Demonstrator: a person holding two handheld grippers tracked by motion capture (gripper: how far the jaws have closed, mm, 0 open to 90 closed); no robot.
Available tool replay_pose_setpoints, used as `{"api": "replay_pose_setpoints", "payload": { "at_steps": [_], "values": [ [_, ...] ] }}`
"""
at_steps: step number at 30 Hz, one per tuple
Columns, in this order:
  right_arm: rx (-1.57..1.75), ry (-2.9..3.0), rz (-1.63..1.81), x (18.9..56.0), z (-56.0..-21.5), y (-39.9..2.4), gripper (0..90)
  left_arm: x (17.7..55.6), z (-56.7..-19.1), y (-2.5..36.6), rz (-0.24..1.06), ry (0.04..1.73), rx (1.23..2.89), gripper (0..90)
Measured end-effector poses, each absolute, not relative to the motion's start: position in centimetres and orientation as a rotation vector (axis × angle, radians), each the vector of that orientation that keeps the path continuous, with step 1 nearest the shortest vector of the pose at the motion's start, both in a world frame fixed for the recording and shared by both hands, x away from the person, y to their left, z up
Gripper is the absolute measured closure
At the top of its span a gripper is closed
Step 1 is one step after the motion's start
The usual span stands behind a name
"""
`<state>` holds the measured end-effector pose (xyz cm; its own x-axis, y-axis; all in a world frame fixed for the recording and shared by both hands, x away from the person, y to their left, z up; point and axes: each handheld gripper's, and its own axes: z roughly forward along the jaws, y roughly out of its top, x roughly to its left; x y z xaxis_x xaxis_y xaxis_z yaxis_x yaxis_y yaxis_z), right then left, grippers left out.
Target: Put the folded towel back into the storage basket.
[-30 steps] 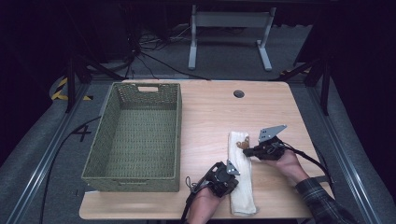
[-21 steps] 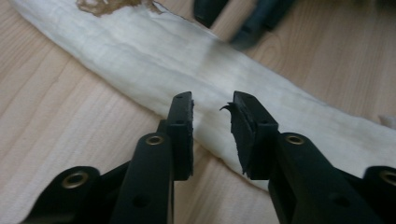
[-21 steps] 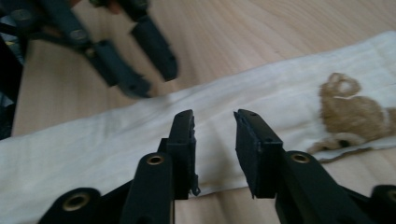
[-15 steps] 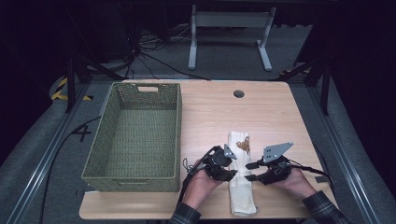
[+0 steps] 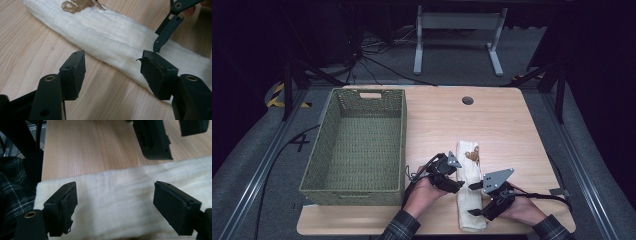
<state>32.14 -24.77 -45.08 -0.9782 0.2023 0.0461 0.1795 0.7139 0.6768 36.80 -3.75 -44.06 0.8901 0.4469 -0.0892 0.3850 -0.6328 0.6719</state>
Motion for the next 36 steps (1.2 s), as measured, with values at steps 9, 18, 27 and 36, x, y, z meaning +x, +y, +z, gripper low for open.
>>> {"api": "replay_pose_setpoints", "payload": {
  "at_steps": [9,18,27,36],
  "values": [
    [0.239,2.860,1.058,31.7,-46.2,-24.2,16.6,37.0,-44.3,-3.6,0.110,0.609,2.319,36.1],
    [0.211,2.864,1.100,31.2,-45.8,-24.8,62.3,37.1,-44.1,-3.6,0.123,0.616,2.313,36.2],
    [0.169,2.929,1.124,30.9,-45.6,-25.1,79.1,38.0,-43.0,-4.7,0.138,0.567,2.293,35.4],
    [0.172,2.942,1.129,31.0,-45.6,-25.2,78.7,41.3,-42.6,-7.0,0.164,0.489,2.320,32.9]
  ]
}}
